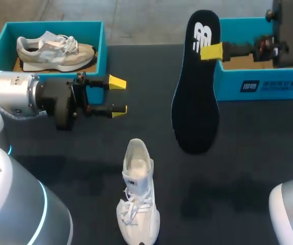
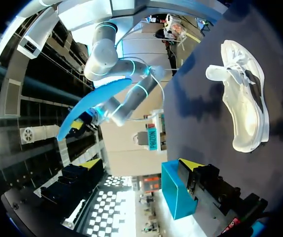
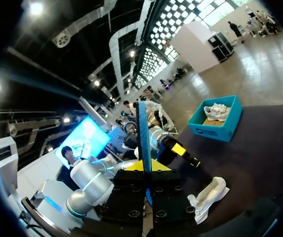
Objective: Take the shoe out of the shoebox, open the shoe tongue, remove and reinsert the insole, then place the shoe into the shoebox
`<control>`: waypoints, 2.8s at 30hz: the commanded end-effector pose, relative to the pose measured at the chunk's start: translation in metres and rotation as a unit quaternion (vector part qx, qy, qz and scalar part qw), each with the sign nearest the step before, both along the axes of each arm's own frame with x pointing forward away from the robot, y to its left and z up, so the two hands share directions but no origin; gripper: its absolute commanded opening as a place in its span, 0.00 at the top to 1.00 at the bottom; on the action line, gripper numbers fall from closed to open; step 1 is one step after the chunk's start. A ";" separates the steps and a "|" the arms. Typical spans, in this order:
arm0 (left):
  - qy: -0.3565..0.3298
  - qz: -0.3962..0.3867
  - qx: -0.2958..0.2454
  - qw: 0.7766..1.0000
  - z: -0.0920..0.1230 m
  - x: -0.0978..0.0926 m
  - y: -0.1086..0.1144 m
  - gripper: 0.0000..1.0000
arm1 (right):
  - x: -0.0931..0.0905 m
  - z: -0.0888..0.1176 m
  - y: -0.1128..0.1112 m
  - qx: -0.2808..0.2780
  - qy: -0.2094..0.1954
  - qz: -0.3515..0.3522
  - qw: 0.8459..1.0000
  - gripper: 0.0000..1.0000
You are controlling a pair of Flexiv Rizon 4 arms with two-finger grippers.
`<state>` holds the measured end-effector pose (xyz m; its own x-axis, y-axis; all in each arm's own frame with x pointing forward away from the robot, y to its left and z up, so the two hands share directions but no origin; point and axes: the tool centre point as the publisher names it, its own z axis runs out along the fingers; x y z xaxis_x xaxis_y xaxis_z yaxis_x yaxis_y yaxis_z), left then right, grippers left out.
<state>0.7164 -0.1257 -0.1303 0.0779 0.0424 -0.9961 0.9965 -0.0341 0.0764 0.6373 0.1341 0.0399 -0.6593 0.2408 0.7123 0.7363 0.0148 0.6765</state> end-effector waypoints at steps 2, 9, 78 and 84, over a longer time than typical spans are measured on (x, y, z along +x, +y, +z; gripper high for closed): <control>-0.001 0.001 -0.001 1.000 -0.001 0.000 -0.001 0.00 | 0.028 0.013 0.010 -0.019 0.019 0.045 0.999 1.00; -0.001 0.001 -0.001 1.000 -0.001 0.000 -0.001 0.00 | 0.028 0.013 0.010 -0.019 0.019 0.045 0.999 1.00; -0.001 0.001 -0.001 1.000 -0.001 0.000 -0.001 0.00 | 0.138 -0.097 0.055 -0.001 0.270 0.043 0.962 1.00; -0.001 0.001 -0.001 1.000 -0.001 0.000 -0.001 0.00 | 0.141 -0.099 0.060 0.001 0.277 0.048 0.960 1.00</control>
<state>0.7164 -0.1261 -0.1303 0.0781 0.0427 -0.9960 0.9965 -0.0338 0.0767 0.7743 0.1878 -0.0569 -0.2070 0.2004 0.9576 0.9770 0.0938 0.1916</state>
